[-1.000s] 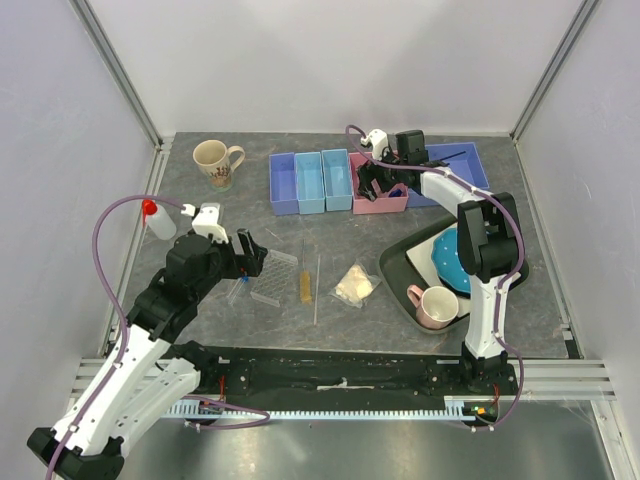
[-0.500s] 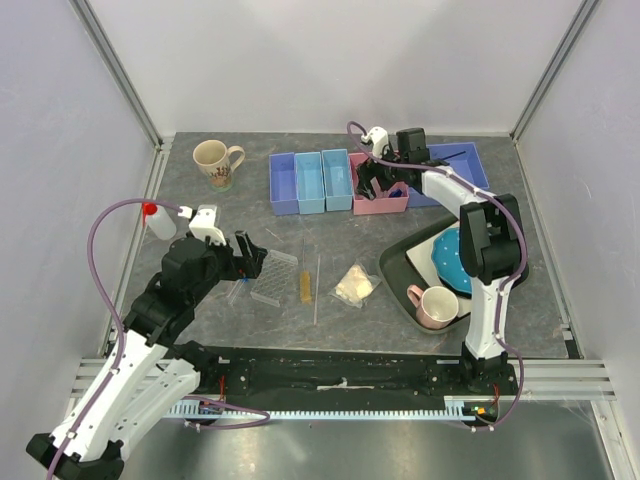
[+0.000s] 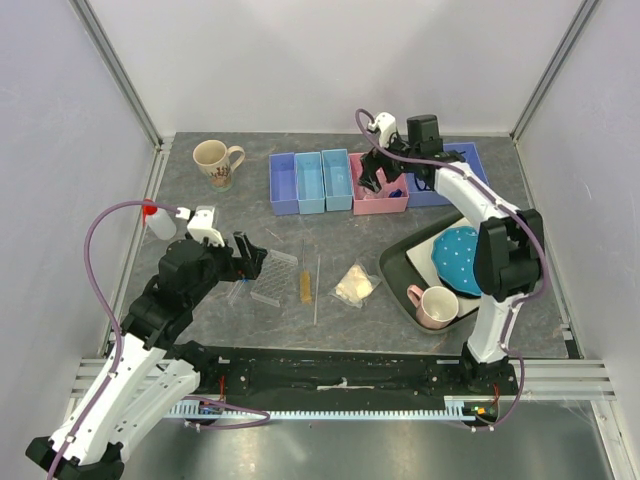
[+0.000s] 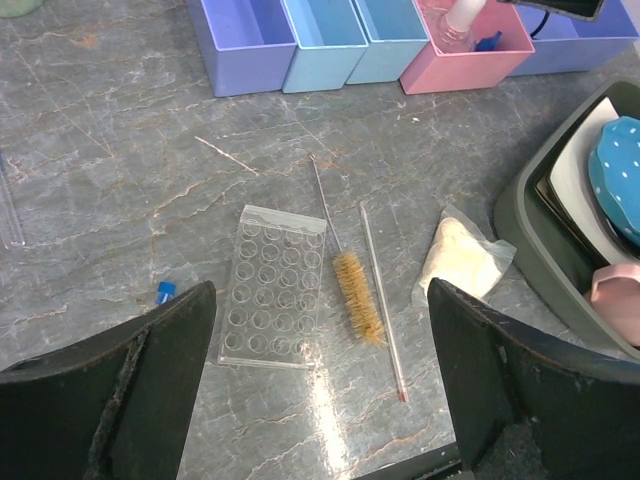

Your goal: Organize the chemistry lab equipment

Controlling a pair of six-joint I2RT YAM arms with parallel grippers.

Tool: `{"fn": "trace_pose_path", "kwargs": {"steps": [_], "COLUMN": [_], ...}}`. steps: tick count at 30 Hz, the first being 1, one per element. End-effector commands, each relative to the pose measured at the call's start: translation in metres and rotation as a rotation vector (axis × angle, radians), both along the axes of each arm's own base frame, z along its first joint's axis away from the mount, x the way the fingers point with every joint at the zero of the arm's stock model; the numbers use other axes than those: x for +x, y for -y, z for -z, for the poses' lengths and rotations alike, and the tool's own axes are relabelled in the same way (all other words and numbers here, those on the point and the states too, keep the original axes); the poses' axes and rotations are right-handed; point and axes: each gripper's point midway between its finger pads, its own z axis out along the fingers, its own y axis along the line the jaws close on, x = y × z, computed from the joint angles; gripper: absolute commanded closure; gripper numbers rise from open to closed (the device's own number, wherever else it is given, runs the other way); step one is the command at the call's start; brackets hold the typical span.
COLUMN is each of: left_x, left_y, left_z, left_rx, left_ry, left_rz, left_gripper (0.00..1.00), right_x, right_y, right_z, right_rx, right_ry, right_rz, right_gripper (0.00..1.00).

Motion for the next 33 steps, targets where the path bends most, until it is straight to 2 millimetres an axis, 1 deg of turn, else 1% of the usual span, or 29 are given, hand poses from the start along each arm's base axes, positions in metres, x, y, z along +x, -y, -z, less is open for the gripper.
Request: {"fn": "trace_pose_path", "kwargs": {"steps": [1, 2, 4, 5, 6, 7, 8, 9, 11, 12, 13, 14, 15, 16, 17, 18, 19, 20, 23, 25, 26, 27, 28, 30, 32, 33], "left_x": [0.001, 0.001, 0.0, -0.001, -0.001, -0.001, -0.004, -0.005, -0.006, -0.009, -0.009, -0.01, -0.01, -0.011, -0.011, -0.012, -0.012, -0.012, -0.012, -0.014, -0.013, -0.012, -0.009, -0.005, 0.004, 0.007], "left_y": [0.011, 0.013, 0.016, 0.017, 0.018, 0.018, 0.022, 0.025, 0.029, 0.032, 0.034, 0.036, 0.038, 0.038, 0.04, 0.041, 0.042, 0.044, 0.051, 0.056, 0.057, 0.057, 0.059, 0.063, 0.072, 0.074], "left_z": [-0.004, -0.003, -0.001, -0.001, 0.0, 0.0, 0.001, 0.001, 0.003, 0.004, 0.006, 0.006, 0.006, 0.007, 0.006, 0.005, 0.004, 0.003, -0.001, -0.004, -0.005, -0.002, -0.004, -0.003, -0.005, -0.007], "left_rx": [-0.052, -0.057, -0.069, -0.073, -0.078, -0.084, -0.093, -0.101, -0.111, -0.119, -0.122, -0.127, -0.132, -0.135, -0.137, -0.143, -0.143, -0.143, -0.144, -0.15, -0.152, -0.148, -0.155, -0.165, -0.174, -0.164], "left_ry": [0.007, 0.003, -0.003, -0.004, -0.006, -0.002, -0.007, -0.01, -0.016, -0.022, -0.03, -0.031, -0.034, -0.035, -0.035, -0.032, -0.029, -0.027, -0.021, -0.016, -0.012, -0.016, -0.001, 0.007, 0.022, 0.034], "left_rz": [0.037, 0.043, 0.054, 0.059, 0.065, 0.062, 0.086, 0.103, 0.122, 0.144, 0.151, 0.159, 0.17, 0.174, 0.181, 0.192, 0.199, 0.206, 0.252, 0.289, 0.293, 0.291, 0.292, 0.303, 0.324, 0.337], "left_gripper": [0.07, 0.07, 0.07, 0.07, 0.07, 0.07, 0.06, 0.06, 0.06, 0.06, 0.06, 0.06, 0.06, 0.06, 0.06, 0.06, 0.06, 0.06, 0.06, 0.06, 0.06, 0.06, 0.06, 0.05, 0.05, 0.05], "right_x": [-0.027, -0.034, -0.043, -0.049, -0.054, -0.057, -0.063, -0.069, -0.079, -0.084, -0.091, -0.097, -0.103, -0.112, -0.118, -0.124, -0.129, -0.131, -0.134, -0.136, -0.141, -0.141, -0.144, -0.146, -0.148, -0.146], "right_y": [0.002, 0.003, 0.005, 0.006, 0.007, 0.007, 0.009, 0.007, 0.006, 0.006, 0.004, 0.003, 0.002, -0.002, -0.003, -0.004, -0.005, -0.003, 0.002, 0.005, 0.008, 0.007, 0.008, 0.007, 0.007, 0.006], "right_z": [-0.05, -0.063, -0.065, -0.075, -0.071, -0.072, -0.077, -0.075, -0.077, -0.074, -0.079, -0.08, -0.076, -0.082, -0.083, -0.079, -0.082, -0.081, -0.07, -0.068, -0.062, -0.064, -0.059, -0.056, -0.054, -0.058], "right_rx": [0.029, 0.036, 0.038, 0.043, 0.047, 0.052, 0.058, 0.066, 0.081, 0.086, 0.103, 0.113, 0.123, 0.149, 0.16, 0.166, 0.174, 0.174, 0.14, 0.119, 0.093, 0.086, 0.08, 0.079, 0.073, 0.057], "right_ry": [0.078, 0.1, 0.097, 0.115, 0.098, 0.095, 0.094, 0.078, 0.06, 0.041, 0.043, 0.035, 0.016, 0.013, 0.006, -0.01, -0.005, -0.006, -0.02, -0.026, -0.053, -0.053, -0.08, -0.087, -0.094, -0.074], "right_rz": [-0.052, -0.056, -0.057, -0.057, -0.054, -0.056, -0.054, -0.066, -0.077, -0.082, -0.103, -0.114, -0.126, -0.162, -0.176, -0.189, -0.2, -0.199, -0.173, -0.175, -0.189, -0.196, -0.196, -0.212, -0.22, -0.232], "right_gripper": [0.02, 0.02, 0.02, 0.02, 0.02, 0.02, 0.02, 0.02, 0.02, 0.02, 0.02, 0.02, 0.02, 0.02, 0.02, 0.02, 0.02, 0.02, 0.02, 0.02, 0.02, 0.02, 0.02, 0.02, 0.02, 0.02]}}
